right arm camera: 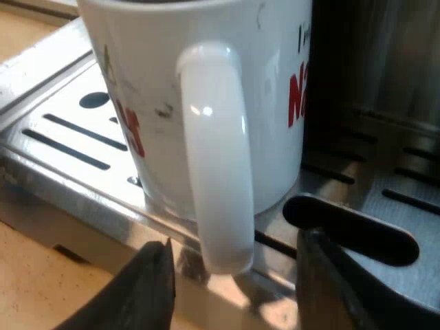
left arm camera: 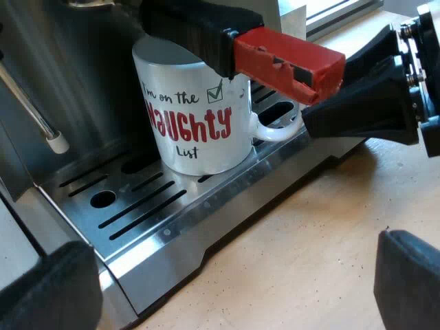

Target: Place mug into machine

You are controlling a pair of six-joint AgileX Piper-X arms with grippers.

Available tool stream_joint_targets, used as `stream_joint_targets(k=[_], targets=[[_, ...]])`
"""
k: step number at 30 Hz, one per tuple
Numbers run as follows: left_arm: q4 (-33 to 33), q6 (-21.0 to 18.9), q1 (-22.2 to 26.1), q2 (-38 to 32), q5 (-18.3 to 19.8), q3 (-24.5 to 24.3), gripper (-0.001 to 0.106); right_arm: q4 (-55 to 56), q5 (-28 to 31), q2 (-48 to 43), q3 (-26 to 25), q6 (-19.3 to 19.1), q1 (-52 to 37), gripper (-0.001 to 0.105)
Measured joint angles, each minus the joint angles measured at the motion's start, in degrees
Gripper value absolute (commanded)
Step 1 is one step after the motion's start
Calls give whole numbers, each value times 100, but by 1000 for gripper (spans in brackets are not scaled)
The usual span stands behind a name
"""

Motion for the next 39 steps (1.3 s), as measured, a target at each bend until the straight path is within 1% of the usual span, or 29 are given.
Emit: stream_joint_targets(k=[5,9,17,20,22,25,30,33,39], targets=[[0,0,0,0,0,0,81,-775,11,362,-55,0,0,43],[0,-20,0,0,0,0,81,-869,10,683,-242,0,0,43],[0,-112,0,0,0,0,81,-882,29,1303,-1063,0,0,43],[0,-125,0,0,0,0,81,-882,41,1459,-1272,0,0,43],[0,-124,0,0,0,0,81,-882,40,1606,-1497,0,0,43],[0,-124,0,0,0,0,81,-882,40,1700,-1647,0,0,43],[0,-124,0,0,0,0,81,-861,171,1675,-1599,0,48,43],[-38,-124,0,0,0,0,81,-820,475,1496,-1417,0,130,43],[-63,-124,0,0,0,0,81,-149,564,873,-888,0,340,43]])
